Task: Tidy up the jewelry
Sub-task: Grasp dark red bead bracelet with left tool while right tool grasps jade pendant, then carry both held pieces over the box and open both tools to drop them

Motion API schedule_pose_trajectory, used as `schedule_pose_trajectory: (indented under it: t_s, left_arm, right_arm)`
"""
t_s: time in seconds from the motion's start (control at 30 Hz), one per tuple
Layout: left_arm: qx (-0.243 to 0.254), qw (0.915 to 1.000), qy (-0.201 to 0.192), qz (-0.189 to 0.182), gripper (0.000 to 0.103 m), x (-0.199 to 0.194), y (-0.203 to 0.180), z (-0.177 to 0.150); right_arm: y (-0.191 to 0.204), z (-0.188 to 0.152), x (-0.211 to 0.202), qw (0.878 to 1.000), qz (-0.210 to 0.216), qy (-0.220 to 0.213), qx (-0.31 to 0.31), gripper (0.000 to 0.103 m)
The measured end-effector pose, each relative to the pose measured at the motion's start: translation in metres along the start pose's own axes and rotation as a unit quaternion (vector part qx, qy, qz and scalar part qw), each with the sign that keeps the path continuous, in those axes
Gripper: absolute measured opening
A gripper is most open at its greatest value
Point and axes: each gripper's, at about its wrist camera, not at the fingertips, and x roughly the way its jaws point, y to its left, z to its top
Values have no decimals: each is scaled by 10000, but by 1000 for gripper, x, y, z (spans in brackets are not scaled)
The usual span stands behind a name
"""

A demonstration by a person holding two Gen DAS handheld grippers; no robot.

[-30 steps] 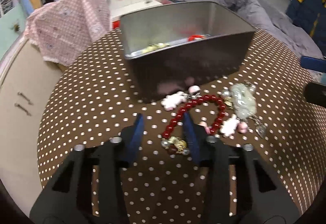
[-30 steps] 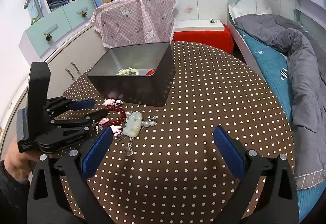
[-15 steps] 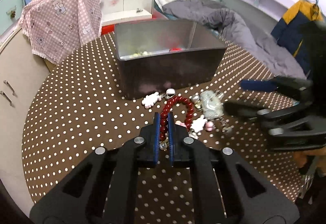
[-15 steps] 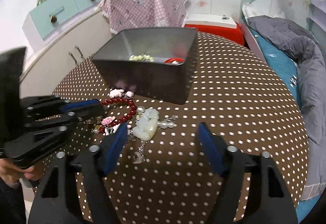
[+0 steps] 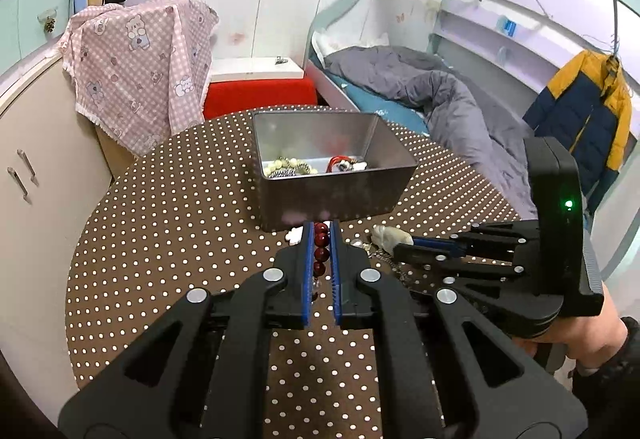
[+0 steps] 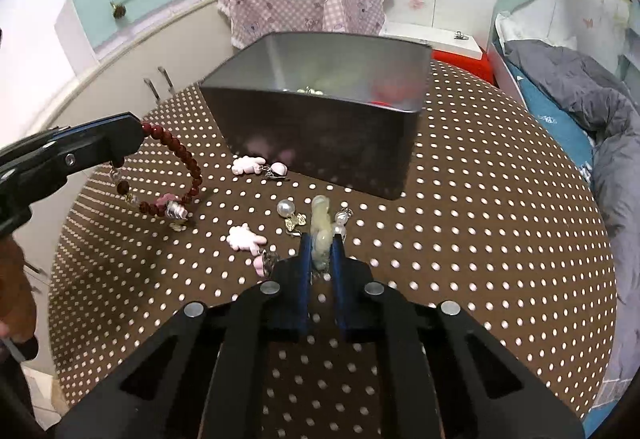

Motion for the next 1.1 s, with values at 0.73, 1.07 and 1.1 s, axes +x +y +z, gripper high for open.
schedule_pose_trajectory:
  t_s: [0.73,1.07,1.1]
  left_arm:
    - [-206,9993,-208,-218,7,-31,13,4]
    - [-31,9975,-619,-348,7,-61,13,34]
    - [13,9970,-685,-353,7,-63,12,40]
  right_arm:
    - [8,7,-3,9996,157,-31,-214,8]
    - [-9,39,-72,9939,764,-793,47,8]
    - [-11,46,-79,9926,821,-897,50,8]
